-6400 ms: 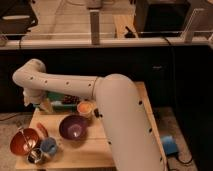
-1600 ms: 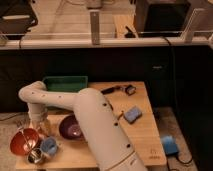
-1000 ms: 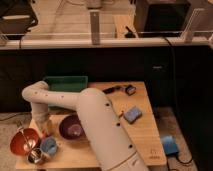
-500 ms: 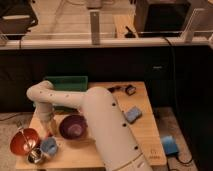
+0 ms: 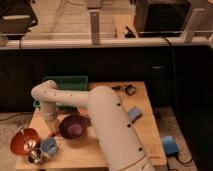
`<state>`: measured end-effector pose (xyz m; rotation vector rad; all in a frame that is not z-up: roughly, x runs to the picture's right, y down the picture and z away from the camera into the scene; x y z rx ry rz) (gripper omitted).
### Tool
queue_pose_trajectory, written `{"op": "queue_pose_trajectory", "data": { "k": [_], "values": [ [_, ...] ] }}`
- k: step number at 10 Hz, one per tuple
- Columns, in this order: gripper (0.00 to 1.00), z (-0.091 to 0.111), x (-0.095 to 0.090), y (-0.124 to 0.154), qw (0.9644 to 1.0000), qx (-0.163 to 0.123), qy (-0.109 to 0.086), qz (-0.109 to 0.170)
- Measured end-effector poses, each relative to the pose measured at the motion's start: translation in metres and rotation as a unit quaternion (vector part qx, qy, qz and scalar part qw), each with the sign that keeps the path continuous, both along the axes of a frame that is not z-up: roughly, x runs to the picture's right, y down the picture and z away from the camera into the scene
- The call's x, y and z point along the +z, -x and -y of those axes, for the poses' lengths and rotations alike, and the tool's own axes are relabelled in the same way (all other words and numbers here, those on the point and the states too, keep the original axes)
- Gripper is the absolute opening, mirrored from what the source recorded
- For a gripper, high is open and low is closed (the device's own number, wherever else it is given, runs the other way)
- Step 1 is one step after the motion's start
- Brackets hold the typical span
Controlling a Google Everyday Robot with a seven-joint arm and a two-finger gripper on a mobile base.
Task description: Place pepper in metal cup
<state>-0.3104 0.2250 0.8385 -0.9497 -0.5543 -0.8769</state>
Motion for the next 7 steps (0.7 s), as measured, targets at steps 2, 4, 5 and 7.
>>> {"op": "queue_pose_trajectory", "data": {
  "k": [2, 4, 5, 7],
  "values": [
    [0.35, 0.000, 0.000, -0.003, 1.0000, 0.000, -0.002, -0.007],
    [0.28, 0.008, 0.001, -0.011, 0.9998, 0.007, -0.010, -0.013],
    [0.28, 0.014, -0.001, -0.013, 0.9997, 0.010, -0.015, -0.014],
    [0.28, 0.032, -0.009, -0.017, 0.9992, 0.017, -0.032, -0.015]
  ]
}}
